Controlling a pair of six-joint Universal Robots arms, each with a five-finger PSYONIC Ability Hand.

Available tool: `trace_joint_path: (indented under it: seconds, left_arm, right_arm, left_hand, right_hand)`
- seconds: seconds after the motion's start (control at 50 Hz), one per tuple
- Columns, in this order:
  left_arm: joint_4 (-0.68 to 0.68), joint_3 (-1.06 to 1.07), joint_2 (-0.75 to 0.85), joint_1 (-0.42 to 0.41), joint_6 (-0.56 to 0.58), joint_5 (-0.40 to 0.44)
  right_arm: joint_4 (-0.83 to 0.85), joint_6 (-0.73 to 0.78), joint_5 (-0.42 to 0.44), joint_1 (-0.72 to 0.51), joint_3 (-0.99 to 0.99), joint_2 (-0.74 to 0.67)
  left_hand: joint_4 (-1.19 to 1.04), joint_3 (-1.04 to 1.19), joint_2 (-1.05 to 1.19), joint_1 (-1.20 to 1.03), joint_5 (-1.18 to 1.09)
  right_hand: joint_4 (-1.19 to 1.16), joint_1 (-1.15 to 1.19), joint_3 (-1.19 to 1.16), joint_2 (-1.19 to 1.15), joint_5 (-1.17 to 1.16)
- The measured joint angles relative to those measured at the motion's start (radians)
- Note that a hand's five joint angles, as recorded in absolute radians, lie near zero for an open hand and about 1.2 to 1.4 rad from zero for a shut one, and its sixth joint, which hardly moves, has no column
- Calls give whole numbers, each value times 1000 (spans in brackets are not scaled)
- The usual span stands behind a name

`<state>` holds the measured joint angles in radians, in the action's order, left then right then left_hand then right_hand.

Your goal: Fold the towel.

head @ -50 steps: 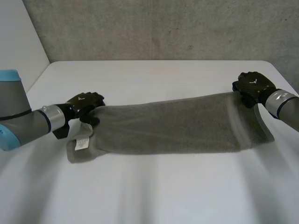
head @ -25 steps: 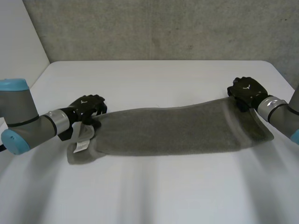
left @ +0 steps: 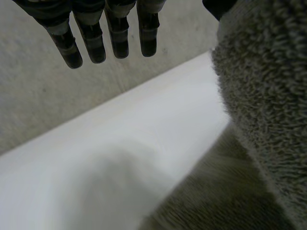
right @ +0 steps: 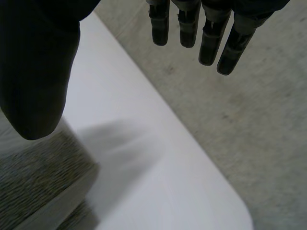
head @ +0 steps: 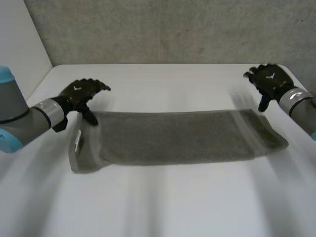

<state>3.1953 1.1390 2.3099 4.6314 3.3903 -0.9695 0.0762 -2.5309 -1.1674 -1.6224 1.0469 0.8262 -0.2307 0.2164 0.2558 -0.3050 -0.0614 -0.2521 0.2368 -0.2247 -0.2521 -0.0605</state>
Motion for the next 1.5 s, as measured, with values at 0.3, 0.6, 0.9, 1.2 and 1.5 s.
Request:
trace_joint_path:
  seconds: [0.3, 0.6, 0.9, 1.2, 1.5]
  left_arm:
    - [44, 25, -43, 24, 4, 31]
    - [0, 48, -4, 24, -284, 155]
    - [-10, 205, -161, 56, -305, 121]
    - [4, 580, -420, 4, -220, -153]
    - [67, 621, -408, -62, -178, -259]
  right_arm:
    - [-11, -79, 55, 4, 79, 147]
    - [-14, -76, 67, 2, 118, 145]
    - [-159, -54, 110, 45, 225, 229]
    - [-186, 233, 183, 153, 523, 286]
    - [10, 259, 179, 181, 573, 234]
  left_hand:
    - [0, 0, 609, -556, -617]
    - [0, 0, -7, 6, 3]
    - [0, 0, -7, 6, 3]
    - [0, 0, -9, 7, 3]
    - [0, 0, -9, 7, 3]
  right_hand:
    - [0, -2, 0, 0, 0]
    - [0, -5, 0, 0, 0]
    - [0, -5, 0, 0, 0]
    - [0, 93, 0, -67, -114]
    - [0, 359, 0, -339, -367]
